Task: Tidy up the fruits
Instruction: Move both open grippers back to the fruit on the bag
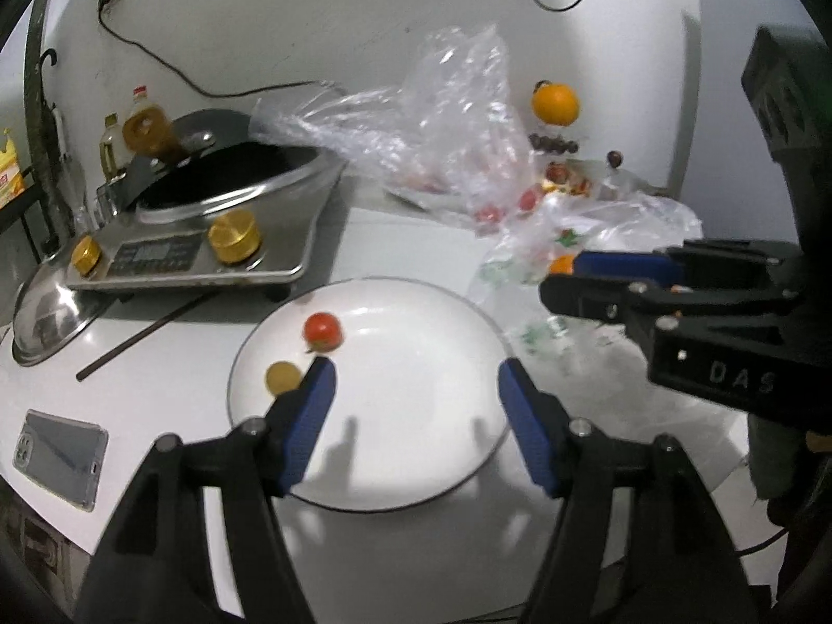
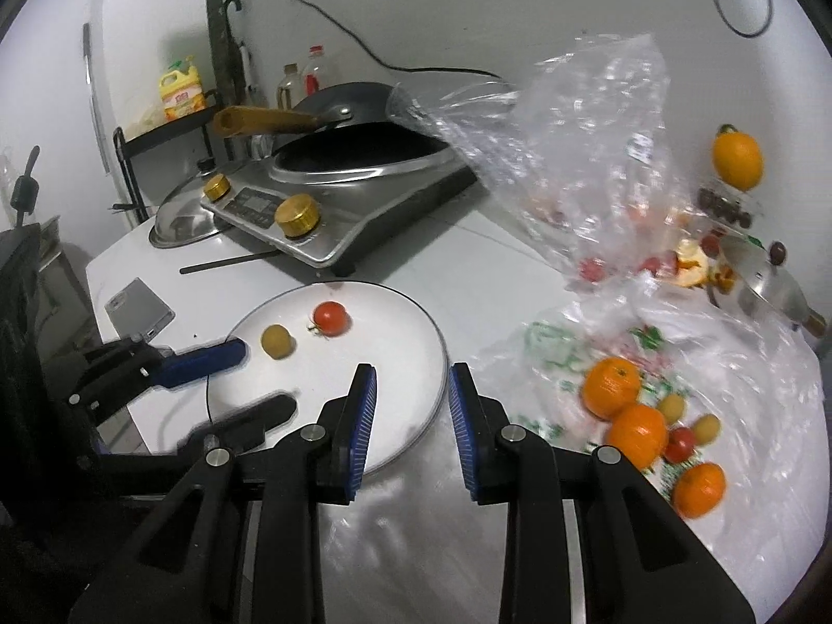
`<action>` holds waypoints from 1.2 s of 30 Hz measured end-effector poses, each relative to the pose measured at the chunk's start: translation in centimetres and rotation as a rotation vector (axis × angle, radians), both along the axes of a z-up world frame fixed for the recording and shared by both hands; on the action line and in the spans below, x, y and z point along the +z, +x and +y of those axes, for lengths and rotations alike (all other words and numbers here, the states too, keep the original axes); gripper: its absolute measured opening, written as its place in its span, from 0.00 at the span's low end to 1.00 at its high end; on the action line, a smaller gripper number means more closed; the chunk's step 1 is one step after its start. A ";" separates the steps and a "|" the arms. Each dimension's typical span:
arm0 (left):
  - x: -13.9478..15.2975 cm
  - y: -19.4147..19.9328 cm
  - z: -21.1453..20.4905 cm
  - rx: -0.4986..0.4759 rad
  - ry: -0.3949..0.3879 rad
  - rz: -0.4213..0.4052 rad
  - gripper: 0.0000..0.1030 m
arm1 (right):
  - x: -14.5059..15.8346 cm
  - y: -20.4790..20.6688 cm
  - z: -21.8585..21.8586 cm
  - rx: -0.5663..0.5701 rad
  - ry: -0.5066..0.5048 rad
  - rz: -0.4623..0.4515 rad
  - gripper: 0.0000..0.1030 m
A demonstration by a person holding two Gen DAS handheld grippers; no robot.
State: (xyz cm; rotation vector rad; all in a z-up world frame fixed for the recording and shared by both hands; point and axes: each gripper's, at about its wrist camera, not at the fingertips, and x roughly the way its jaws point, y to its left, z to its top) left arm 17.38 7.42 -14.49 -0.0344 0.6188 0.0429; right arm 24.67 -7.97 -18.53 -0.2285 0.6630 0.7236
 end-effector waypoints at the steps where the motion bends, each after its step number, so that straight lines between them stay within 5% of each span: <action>1: 0.2 -0.1 -0.4 -0.005 0.001 -0.005 0.65 | 0.1 -0.2 -0.6 -0.002 -0.001 -0.008 0.30; 16: 1.0 0.2 -7.0 -0.079 0.080 -0.028 0.65 | 0.9 -1.6 -8.9 -0.088 0.031 -0.064 0.30; 25: 2.4 0.0 -9.2 -0.041 0.033 -0.161 0.65 | 1.0 -1.2 -13.2 -0.126 0.060 -0.091 0.30; 36: 1.9 1.6 -13.0 -0.077 0.043 -0.174 0.65 | -0.1 0.5 -17.4 -0.170 0.064 -0.082 0.31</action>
